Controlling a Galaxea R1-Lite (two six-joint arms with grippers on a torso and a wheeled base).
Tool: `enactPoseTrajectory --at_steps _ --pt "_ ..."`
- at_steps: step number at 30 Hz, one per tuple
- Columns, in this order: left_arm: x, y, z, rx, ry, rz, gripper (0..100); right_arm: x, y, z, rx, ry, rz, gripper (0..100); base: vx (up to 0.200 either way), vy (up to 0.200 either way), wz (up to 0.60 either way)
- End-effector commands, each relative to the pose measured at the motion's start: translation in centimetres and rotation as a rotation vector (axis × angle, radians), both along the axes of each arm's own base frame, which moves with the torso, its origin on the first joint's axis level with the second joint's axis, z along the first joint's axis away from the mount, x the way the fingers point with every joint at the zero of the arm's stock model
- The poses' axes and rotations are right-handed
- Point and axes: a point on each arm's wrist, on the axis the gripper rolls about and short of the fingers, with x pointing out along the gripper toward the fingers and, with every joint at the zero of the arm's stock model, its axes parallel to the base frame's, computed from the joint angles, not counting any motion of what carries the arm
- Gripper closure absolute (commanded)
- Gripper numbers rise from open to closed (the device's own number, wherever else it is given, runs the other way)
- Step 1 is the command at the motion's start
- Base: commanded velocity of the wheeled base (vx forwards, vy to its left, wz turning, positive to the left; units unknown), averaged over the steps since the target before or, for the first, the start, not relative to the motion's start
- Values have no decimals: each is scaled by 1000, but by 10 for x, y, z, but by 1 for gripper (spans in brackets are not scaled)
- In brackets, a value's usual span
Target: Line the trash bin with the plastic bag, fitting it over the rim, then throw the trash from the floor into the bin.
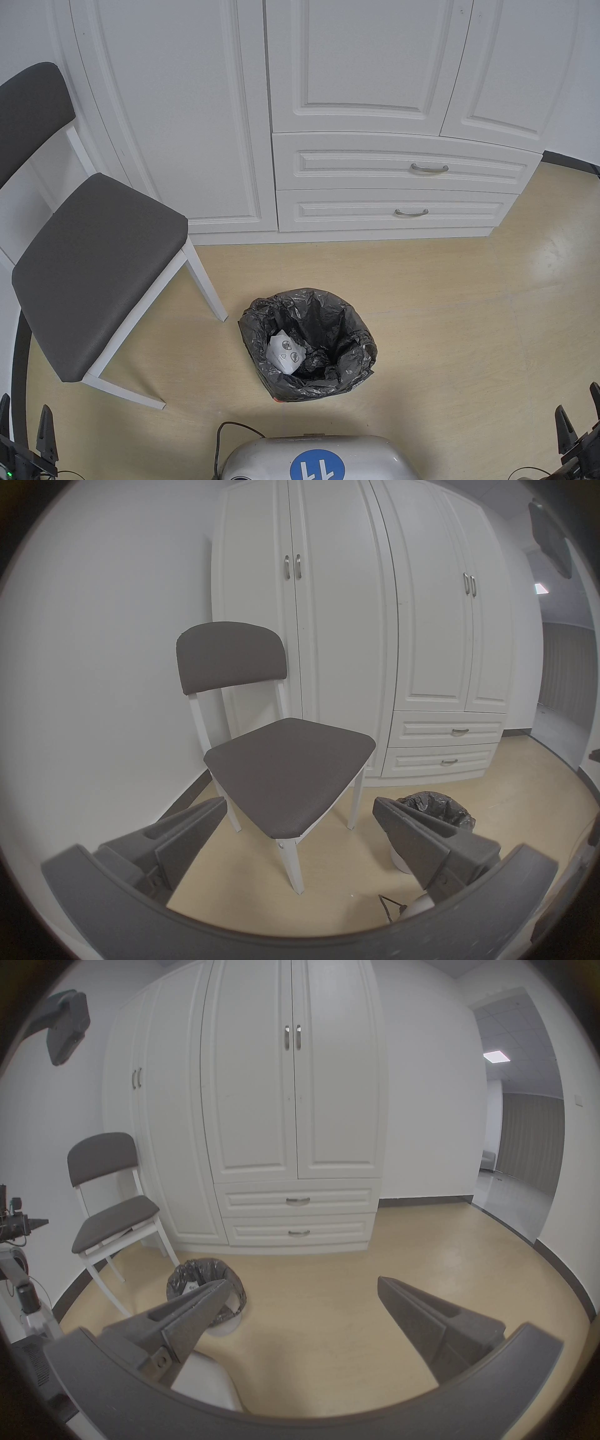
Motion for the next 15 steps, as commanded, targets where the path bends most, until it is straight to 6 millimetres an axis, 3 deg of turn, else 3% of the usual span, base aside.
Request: enactPoseTrajectory --at_steps 1,15 --pt "0 0 -5 -2 4 -5 0 0 0 -9 -3 45 5 0 0 0 0" --pt "0 0 -5 -2 -1 -9 0 0 0 -7 8 26 -3 0 0 0 0"
